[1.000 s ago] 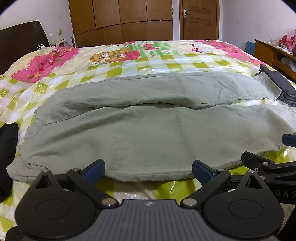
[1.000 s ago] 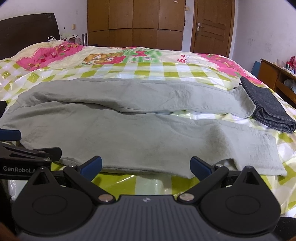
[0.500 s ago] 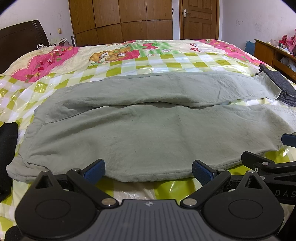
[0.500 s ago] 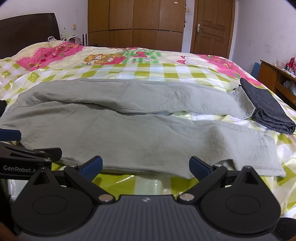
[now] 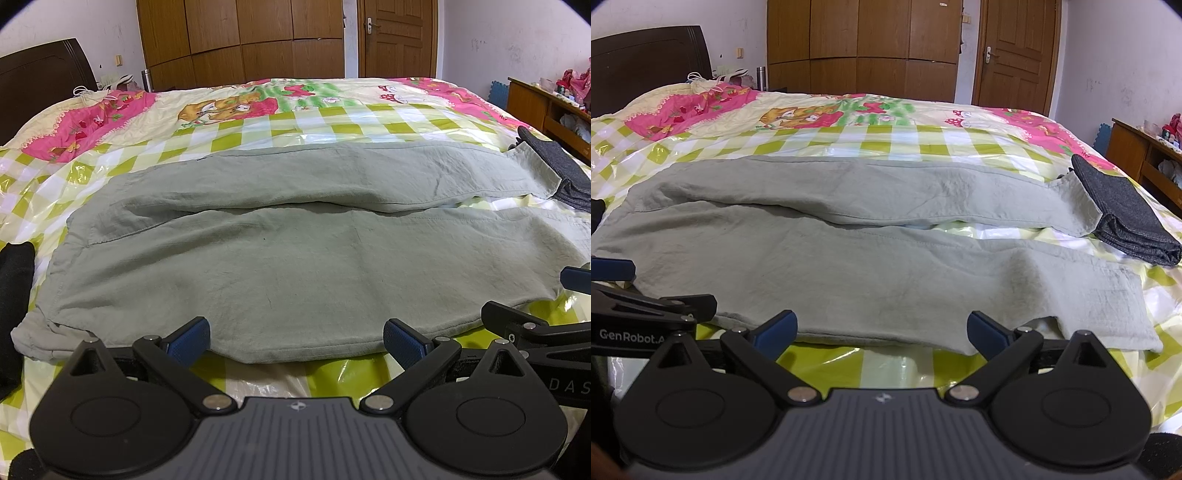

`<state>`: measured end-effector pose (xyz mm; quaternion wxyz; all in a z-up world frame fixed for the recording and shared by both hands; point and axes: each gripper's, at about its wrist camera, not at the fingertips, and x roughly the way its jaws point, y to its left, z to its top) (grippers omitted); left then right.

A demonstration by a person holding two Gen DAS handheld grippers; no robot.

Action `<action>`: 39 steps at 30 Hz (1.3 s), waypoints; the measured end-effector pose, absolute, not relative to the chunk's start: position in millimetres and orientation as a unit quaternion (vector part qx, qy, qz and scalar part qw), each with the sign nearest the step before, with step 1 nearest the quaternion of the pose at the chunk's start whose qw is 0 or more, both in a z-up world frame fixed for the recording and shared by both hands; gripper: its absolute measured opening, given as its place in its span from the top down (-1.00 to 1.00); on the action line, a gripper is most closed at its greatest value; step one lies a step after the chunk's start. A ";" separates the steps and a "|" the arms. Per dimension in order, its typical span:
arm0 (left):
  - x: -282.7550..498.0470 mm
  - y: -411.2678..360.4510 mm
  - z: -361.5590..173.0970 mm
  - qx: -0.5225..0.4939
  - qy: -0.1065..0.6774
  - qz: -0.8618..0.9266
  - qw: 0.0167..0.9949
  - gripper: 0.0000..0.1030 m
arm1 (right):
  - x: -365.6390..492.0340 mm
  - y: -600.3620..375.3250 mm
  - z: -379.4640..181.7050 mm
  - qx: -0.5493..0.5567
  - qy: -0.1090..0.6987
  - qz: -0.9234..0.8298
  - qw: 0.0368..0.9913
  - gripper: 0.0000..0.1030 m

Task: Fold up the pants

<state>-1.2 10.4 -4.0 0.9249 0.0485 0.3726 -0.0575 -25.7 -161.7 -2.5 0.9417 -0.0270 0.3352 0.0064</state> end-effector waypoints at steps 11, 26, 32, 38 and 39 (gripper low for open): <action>-1.3 10.1 -3.7 0.049 0.373 -0.057 0.925 -1.00 | -25.8 -162.0 -2.3 -0.027 0.335 0.007 0.942 -0.88; -7.9 6.3 -5.2 0.051 0.369 -0.060 0.926 -1.00 | -25.9 -159.7 -1.7 -0.030 0.333 0.006 0.942 -0.86; -9.6 7.5 0.2 0.046 0.369 -0.062 0.926 -1.00 | -28.2 -154.3 1.2 -0.033 0.328 0.009 0.944 -0.85; -8.6 19.4 15.4 0.035 0.371 -0.070 0.925 -1.00 | -31.8 -156.4 6.7 -0.023 0.325 0.017 0.945 -0.80; -9.5 23.2 20.7 0.037 0.366 -0.071 0.927 -1.00 | -32.3 -156.0 9.3 -0.020 0.323 0.022 0.946 -0.78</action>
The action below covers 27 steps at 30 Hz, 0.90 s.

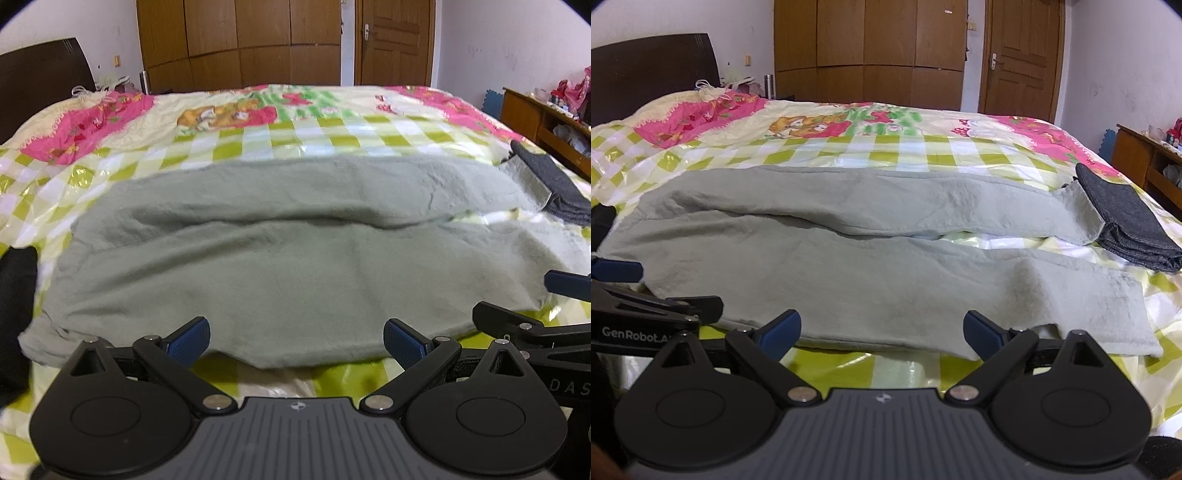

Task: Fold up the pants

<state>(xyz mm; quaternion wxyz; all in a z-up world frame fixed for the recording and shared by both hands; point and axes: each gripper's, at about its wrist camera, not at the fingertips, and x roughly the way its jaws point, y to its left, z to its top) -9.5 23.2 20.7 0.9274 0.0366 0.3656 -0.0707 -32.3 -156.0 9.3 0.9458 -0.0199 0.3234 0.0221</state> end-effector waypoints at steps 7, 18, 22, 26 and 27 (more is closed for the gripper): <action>-7.3 91.2 59.8 0.079 0.313 -0.015 0.946 -1.00 | -19.8 -127.8 36.5 -0.016 0.303 0.083 0.949 -0.78; 28.3 206.2 0.7 0.110 0.397 0.034 0.911 -0.86 | 41.4 -22.9 29.1 -0.104 0.317 0.235 0.913 -0.52; 30.7 222.1 -19.0 0.122 0.430 0.025 0.894 -0.70 | 55.1 4.5 5.9 -0.130 0.365 0.272 0.881 -0.29; 26.1 236.9 -15.5 0.121 0.433 0.016 0.893 -0.42 | 65.6 19.7 -15.4 -0.120 0.448 0.319 0.827 -0.15; 24.1 238.3 -15.3 0.125 0.435 0.016 0.891 -0.39 | 65.6 23.4 -18.6 -0.117 0.460 0.329 0.816 -0.15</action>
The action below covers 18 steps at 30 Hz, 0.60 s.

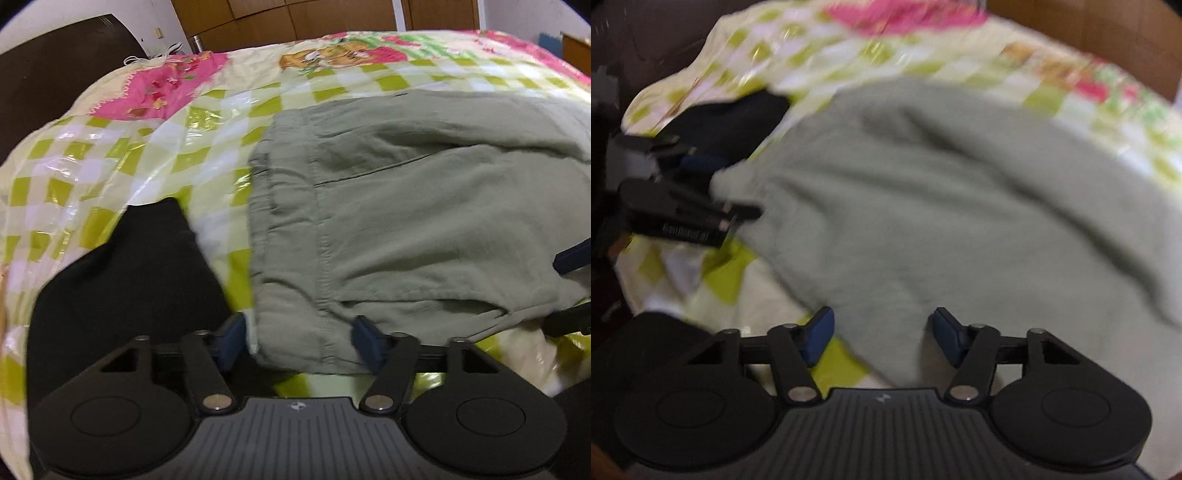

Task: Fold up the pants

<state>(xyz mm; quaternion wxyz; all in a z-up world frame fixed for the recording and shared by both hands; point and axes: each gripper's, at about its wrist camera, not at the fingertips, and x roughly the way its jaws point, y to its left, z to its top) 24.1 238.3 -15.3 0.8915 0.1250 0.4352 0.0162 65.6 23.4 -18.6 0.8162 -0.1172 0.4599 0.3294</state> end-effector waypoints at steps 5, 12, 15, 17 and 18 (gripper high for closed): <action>24.2 243.3 -12.7 0.123 0.450 0.019 0.884 -0.38 | 68.3 40.3 -19.7 -0.094 0.484 0.375 0.785 -0.16; 16.5 216.0 23.2 0.138 0.418 0.035 0.897 -0.38 | 65.9 26.9 -10.5 -0.044 0.475 0.397 0.784 -0.06; 17.4 184.4 42.1 0.140 0.394 0.008 0.908 -0.43 | 63.7 -5.2 3.6 -0.012 0.459 0.376 0.805 -0.06; 21.5 151.5 47.5 0.147 0.383 -0.025 0.912 -0.46 | 62.7 -35.2 13.0 0.006 0.448 0.346 0.824 -0.06; 24.5 132.2 48.0 0.153 0.378 -0.045 0.912 -0.47 | 61.2 -57.1 17.5 0.017 0.442 0.326 0.835 -0.06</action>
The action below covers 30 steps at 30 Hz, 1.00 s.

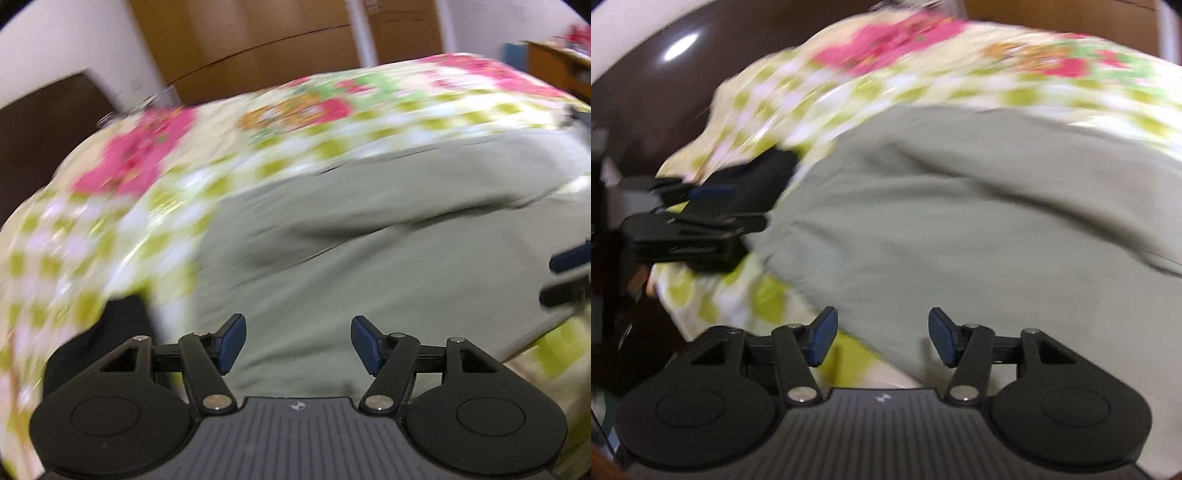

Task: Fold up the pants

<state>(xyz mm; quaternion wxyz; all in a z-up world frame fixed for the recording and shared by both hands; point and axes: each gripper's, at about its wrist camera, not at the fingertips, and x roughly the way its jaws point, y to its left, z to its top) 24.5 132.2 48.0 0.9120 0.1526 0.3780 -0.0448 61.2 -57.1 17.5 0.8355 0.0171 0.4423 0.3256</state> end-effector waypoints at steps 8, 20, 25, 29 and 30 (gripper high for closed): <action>47.0 -16.4 31.8 0.161 0.384 -0.193 0.889 -0.47 | 22.4 -253.7 42.7 0.106 0.398 0.103 0.905 -0.09; 42.2 -123.8 7.8 0.204 0.398 -0.254 0.857 -0.48 | -37.2 -443.6 -8.7 0.346 0.391 -0.061 0.851 -0.13; 45.4 -130.8 4.8 0.206 0.406 -0.239 0.858 -0.49 | -24.3 -457.7 -23.8 0.410 0.352 -0.072 0.838 -0.13; 39.3 -139.6 5.9 0.223 0.402 -0.235 0.857 -0.49 | -13.2 -471.0 -31.1 0.440 0.347 -0.099 0.822 0.93; 37.2 -142.2 6.5 0.227 0.401 -0.236 0.856 -0.49 | -16.6 -477.1 -31.9 0.449 0.343 -0.102 0.819 0.93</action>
